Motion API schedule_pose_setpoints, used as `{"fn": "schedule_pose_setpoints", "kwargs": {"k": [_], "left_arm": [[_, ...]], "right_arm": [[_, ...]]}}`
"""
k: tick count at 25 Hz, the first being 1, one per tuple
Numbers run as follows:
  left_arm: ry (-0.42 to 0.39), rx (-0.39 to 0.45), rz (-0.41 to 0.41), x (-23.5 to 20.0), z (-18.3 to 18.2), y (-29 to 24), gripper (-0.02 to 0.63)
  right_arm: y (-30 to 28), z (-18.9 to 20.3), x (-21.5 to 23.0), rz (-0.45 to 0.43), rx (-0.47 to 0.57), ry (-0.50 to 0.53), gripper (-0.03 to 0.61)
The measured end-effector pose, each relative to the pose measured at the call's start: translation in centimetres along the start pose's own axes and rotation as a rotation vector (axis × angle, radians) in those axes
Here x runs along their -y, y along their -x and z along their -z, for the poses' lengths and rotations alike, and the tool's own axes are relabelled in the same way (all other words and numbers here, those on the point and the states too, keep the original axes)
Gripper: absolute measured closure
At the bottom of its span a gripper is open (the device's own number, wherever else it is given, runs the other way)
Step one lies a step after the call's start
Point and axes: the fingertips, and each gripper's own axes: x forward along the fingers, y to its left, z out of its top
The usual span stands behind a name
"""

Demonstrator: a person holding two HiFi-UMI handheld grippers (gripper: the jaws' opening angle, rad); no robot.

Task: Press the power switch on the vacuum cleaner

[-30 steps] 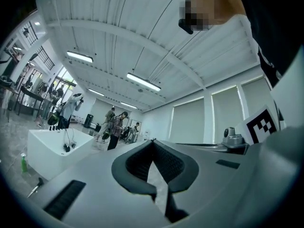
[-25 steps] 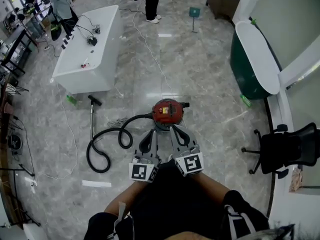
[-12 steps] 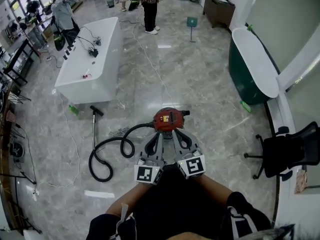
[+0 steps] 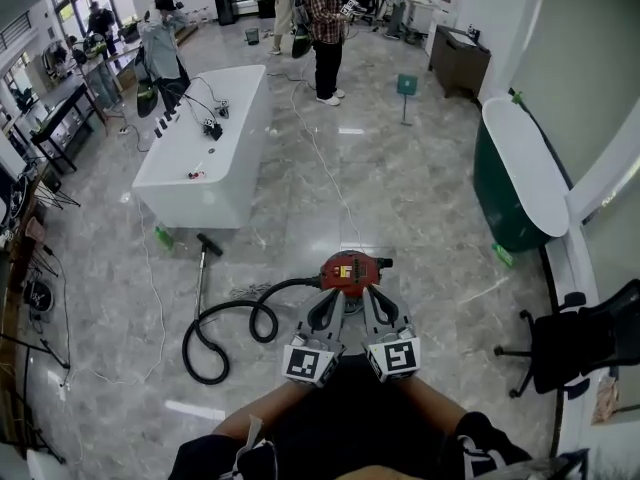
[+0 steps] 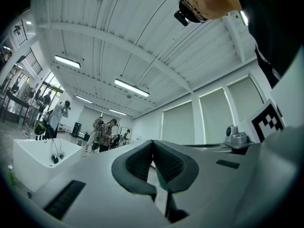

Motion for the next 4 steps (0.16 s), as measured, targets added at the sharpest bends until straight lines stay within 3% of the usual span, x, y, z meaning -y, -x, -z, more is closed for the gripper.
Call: {"fn": "schedule_pose_setpoints", "kwargs": {"k": [4], "left_arm": [[-0.029,0.01,-0.029,-0.8,-1.3,1.2,0.595]], "right_arm": [[-0.4,-1.0,-1.4,-0.018,0.024,0.006,0.56]]}}
